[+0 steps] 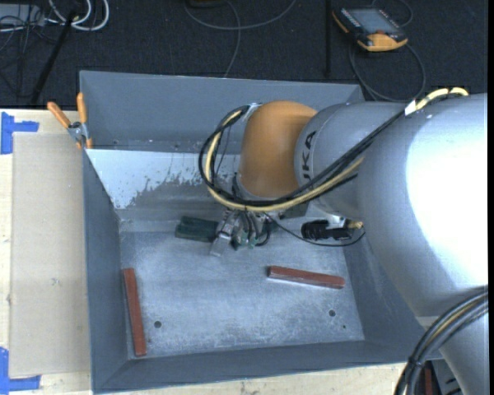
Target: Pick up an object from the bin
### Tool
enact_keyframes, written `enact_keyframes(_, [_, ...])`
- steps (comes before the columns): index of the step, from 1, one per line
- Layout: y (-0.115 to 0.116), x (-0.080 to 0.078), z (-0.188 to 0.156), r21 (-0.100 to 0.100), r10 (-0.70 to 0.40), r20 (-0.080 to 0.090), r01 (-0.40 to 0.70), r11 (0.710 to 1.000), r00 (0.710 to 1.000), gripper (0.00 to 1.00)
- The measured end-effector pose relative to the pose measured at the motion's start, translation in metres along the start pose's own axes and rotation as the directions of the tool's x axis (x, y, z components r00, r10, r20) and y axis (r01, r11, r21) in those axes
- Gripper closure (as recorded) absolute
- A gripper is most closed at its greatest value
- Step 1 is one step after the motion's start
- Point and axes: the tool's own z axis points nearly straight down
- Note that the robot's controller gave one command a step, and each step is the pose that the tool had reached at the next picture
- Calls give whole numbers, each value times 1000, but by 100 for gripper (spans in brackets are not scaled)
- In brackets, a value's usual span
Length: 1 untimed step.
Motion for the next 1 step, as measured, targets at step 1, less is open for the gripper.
enact_keyframes(1, [6,28,1,0,-58,2,58,998,998,100])
